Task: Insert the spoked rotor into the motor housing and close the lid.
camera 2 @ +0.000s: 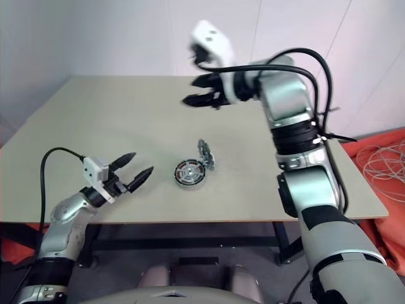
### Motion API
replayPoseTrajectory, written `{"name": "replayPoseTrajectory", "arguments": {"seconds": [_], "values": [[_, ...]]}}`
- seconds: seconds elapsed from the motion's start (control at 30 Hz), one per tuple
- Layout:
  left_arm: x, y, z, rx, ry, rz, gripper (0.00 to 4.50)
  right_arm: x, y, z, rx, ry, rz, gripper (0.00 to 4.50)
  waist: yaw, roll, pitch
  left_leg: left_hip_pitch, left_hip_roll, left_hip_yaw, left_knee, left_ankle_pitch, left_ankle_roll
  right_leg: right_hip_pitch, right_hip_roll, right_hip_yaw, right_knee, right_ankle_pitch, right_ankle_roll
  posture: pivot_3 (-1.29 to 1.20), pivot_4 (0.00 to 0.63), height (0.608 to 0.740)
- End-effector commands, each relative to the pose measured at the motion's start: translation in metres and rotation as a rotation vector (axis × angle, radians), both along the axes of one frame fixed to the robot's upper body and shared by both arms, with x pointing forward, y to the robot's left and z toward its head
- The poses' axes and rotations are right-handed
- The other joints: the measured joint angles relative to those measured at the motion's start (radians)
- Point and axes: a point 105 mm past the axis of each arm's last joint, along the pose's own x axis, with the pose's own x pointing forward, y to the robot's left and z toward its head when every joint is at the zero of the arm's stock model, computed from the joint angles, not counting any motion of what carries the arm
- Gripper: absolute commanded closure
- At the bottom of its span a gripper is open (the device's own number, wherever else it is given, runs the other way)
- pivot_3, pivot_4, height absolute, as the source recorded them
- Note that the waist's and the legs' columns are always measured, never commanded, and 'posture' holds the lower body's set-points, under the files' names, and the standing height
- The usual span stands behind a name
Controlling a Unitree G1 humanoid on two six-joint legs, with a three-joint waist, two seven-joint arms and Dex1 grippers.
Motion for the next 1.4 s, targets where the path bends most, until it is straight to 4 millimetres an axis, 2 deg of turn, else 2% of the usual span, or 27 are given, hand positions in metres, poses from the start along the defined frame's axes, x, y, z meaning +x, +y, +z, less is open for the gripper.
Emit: {"name": "replayPoseTrajectory", "arguments": {"seconds": [0.03,0.1,0.2,0.27,0.33,0.43,0.57,0.8,0.97,1.13,1.4], "values": [[-0.004,0.007,0.016,0.018,-0.050,-0.011,0.00,0.019,-0.042,-0.012,0.112,-0.020,-0.212,2.65,0.005,0.000,0.000,0.000,0.000,0.000,-0.001,0.000,0.000,0.000,0.000,0.000,0.000,0.000,0.000,0.00,0.000,0.740],[-0.007,0.012,0.015,0.031,-0.042,-0.006,0.00,0.021,-0.065,-0.044,0.107,0.000,-0.315,3.32,0.007,0.001,0.000,-0.001,0.000,0.001,-0.002,0.000,0.000,-0.002,0.000,-0.001,0.001,0.000,0.000,0.00,0.000,0.740],[-0.008,0.016,0.015,0.039,-0.037,-0.002,0.00,0.007,-0.072,-0.087,0.054,0.036,-0.320,4.37,0.008,0.003,0.000,-0.002,0.000,0.003,-0.003,0.000,0.000,-0.003,0.000,-0.001,0.001,0.000,0.000,0.00,0.000,0.740],[-0.008,0.017,0.015,0.041,-0.036,0.000,0.00,-0.007,-0.068,-0.117,-0.018,0.066,-0.279,4.49,0.006,0.005,0.001,-0.002,0.000,0.003,-0.003,0.000,0.000,-0.004,0.000,-0.001,0.001,0.000,0.000,0.00,0.000,0.740],[-0.008,0.017,0.015,0.042,-0.033,0.000,0.00,-0.017,-0.062,-0.130,-0.030,0.090,-0.237,4.49,0.003,0.007,0.003,-0.003,0.000,0.003,-0.003,0.000,0.000,-0.004,0.000,-0.001,0.001,0.000,0.000,0.00,0.000,0.740],[-0.007,0.019,0.012,0.053,-0.015,0.011,0.00,-0.032,-0.038,-0.133,0.035,0.134,-0.141,4.49,0.003,0.009,0.004,-0.003,0.000,0.004,-0.003,0.001,-0.001,-0.004,0.000,-0.001,0.001,0.000,0.000,0.00,0.000,0.740],[-0.008,0.021,0.009,0.053,-0.002,0.021,0.00,-0.042,-0.011,-0.124,0.106,0.143,-0.052,4.49,0.006,0.009,0.003,0.001,0.001,0.003,-0.002,0.001,-0.002,-0.002,0.000,-0.002,0.000,0.000,0.001,0.00,0.000,0.740],[-0.010,0.019,0.008,0.049,-0.004,0.031,0.00,-0.057,0.021,-0.127,0.113,0.188,0.080,4.49,0.007,0.008,0.003,0.001,0.000,0.001,-0.001,0.001,-0.001,0.001,0.000,-0.003,-0.003,-0.001,0.001,0.00,0.000,0.740],[-0.011,0.017,0.007,0.046,-0.004,0.031,0.00,-0.060,0.036,-0.134,0.106,0.217,0.122,4.49,0.004,0.008,0.003,0.000,0.001,0.000,-0.002,0.001,-0.001,0.001,0.000,-0.003,-0.003,-0.001,0.001,0.00,0.000,0.740],[-0.008,0.012,0.008,0.038,-0.009,0.026,0.00,-0.062,0.047,-0.150,0.063,0.237,0.145,4.49,0.005,0.007,0.003,0.000,0.001,0.000,-0.002,0.001,-0.001,0.000,0.000,-0.003,-0.003,0.000,0.001,0.00,0.000,0.740],[-0.004,0.008,0.009,0.029,-0.014,0.021,0.00,-0.064,0.050,-0.166,-0.002,0.246,0.159,4.49,0.005,0.007,0.003,-0.001,0.001,0.000,-0.002,0.001,-0.001,-0.001,0.000,-0.003,-0.003,0.000,0.001,0.00,0.000,0.740]]}}
